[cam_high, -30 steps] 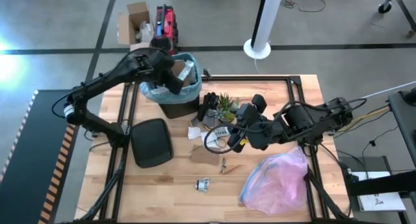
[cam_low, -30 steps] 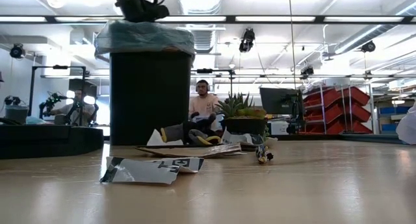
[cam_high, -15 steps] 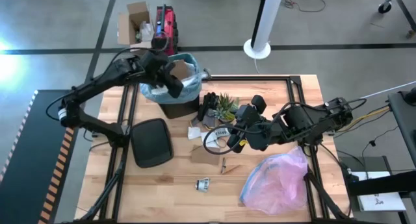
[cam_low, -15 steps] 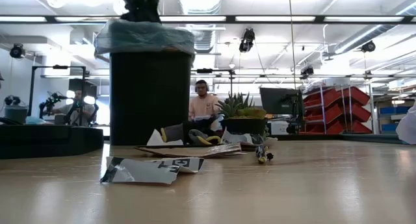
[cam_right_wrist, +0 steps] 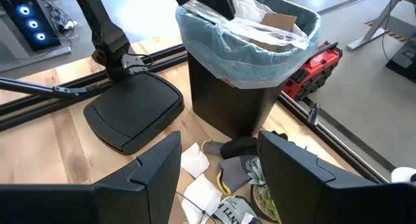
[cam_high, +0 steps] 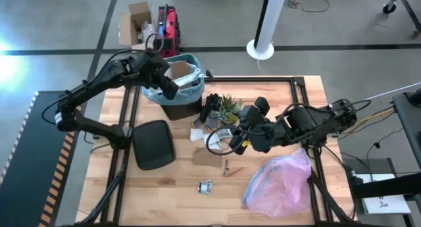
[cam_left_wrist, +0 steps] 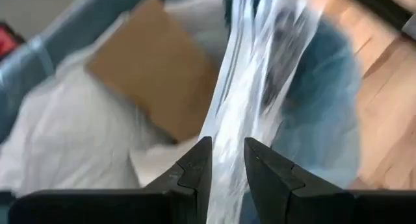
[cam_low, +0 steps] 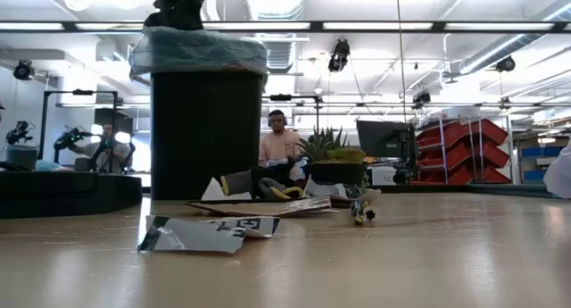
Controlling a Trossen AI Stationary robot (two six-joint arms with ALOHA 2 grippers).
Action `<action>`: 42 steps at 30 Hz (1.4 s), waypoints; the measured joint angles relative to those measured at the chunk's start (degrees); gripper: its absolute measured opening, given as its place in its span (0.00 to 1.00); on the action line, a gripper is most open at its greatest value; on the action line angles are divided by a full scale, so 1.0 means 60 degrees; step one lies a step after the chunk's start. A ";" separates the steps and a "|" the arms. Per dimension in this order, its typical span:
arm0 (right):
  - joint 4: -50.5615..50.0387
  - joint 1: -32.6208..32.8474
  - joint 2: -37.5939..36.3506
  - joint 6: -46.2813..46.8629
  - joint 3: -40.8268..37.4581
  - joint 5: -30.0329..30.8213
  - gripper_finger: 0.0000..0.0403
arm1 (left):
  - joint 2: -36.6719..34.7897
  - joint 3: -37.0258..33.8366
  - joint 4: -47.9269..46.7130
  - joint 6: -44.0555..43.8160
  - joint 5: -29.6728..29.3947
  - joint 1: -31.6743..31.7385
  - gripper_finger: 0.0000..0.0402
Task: Place trash/remove bag and relplace
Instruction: Put the white plastic into the trash bin
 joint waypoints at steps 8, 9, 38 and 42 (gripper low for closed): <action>0.0001 0.0000 0.0000 0.0008 0.0000 0.0000 0.47 | 0.0425 -0.0224 -0.0418 -0.0160 -0.0013 0.0005 0.19; -0.0002 0.0000 0.0000 0.0008 0.0000 0.0000 0.47 | 0.0510 -0.0260 -0.0419 -0.0286 -0.0058 0.0015 0.19; -0.0006 0.0025 0.0000 0.0389 -0.0204 -0.0029 0.47 | 0.0522 0.2956 -0.2792 -0.0317 -0.1217 0.0298 0.19; -0.0006 0.0025 0.0000 0.0405 -0.0204 -0.0040 0.47 | -0.0012 0.2933 -0.3874 -0.0479 -0.1219 0.0291 0.19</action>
